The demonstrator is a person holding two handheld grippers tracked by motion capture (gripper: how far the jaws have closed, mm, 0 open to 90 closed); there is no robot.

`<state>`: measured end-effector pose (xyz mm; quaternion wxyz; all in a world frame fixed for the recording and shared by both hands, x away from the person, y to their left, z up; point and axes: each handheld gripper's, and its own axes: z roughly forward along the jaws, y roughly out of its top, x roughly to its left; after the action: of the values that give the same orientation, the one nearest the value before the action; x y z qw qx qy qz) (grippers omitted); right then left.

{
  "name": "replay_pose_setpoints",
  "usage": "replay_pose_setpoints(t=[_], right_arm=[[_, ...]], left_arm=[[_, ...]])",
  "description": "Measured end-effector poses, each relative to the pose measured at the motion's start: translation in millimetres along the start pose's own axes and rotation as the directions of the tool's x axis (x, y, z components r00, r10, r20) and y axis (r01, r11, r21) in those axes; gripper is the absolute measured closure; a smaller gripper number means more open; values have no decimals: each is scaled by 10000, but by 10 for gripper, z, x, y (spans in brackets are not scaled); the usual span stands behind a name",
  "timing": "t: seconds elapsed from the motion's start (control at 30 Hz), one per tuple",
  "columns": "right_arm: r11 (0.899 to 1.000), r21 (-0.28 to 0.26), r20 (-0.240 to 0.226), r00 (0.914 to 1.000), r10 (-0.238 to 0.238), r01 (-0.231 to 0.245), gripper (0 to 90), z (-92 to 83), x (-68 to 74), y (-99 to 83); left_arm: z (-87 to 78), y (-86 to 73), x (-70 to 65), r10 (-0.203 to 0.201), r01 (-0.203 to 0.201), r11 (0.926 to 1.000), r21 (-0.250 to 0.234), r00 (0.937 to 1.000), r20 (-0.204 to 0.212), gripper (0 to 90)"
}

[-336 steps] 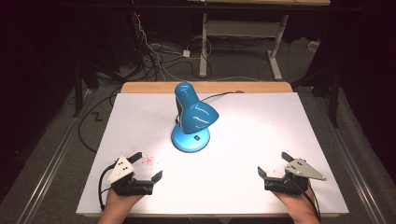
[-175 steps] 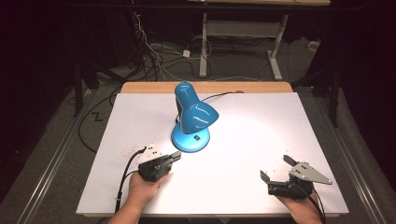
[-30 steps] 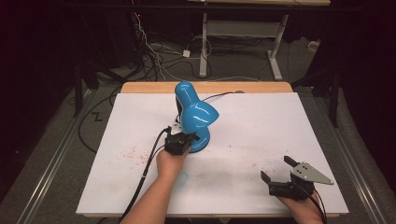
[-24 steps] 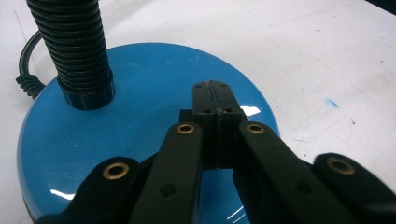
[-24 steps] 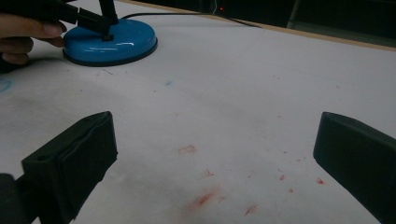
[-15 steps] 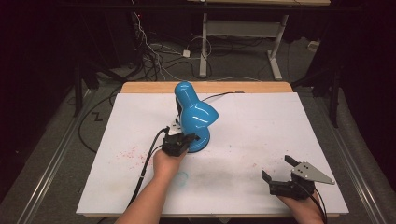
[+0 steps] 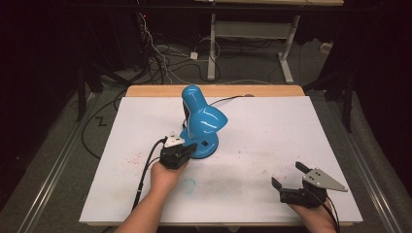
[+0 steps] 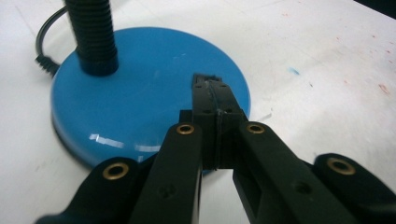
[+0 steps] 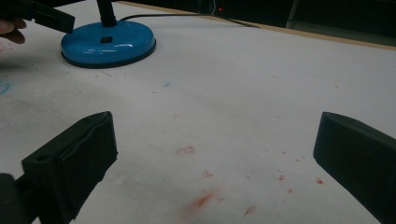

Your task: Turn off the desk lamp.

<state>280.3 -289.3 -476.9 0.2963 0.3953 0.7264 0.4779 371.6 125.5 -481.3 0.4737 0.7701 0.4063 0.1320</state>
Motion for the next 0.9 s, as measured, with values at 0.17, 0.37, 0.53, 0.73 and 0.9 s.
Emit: replay_pose_setpoints(t=[0.17, 0.37, 0.53, 0.73, 0.9], right_arm=[[10000, 3, 6, 10000, 13, -13, 3, -3, 4, 1], [10000, 16, 11, 10000, -23, 23, 3, -1, 12, 1], [10000, 55, -7, 10000, -65, 65, 3, 12, 32, -2], [9999, 65, -24, 10000, -92, 92, 3, 27, 62, 9], [9998, 127, -92, 9998, -161, 162, 3, 54, 85, 9]], left_arm=[[-232, -129, 37, -28, 29, 9999, -118, 9999, 154, 882], [-596, -300, 71, 201, -199, 9997, -174, 9997, 104, 881], [-886, -498, 100, 257, -259, 9995, -186, 9996, -104, 881], [-1084, -647, 46, 630, -638, 9974, -329, 9977, -242, 880], [-1065, -646, 89, 432, -438, 9976, -534, 9990, -132, 852]])
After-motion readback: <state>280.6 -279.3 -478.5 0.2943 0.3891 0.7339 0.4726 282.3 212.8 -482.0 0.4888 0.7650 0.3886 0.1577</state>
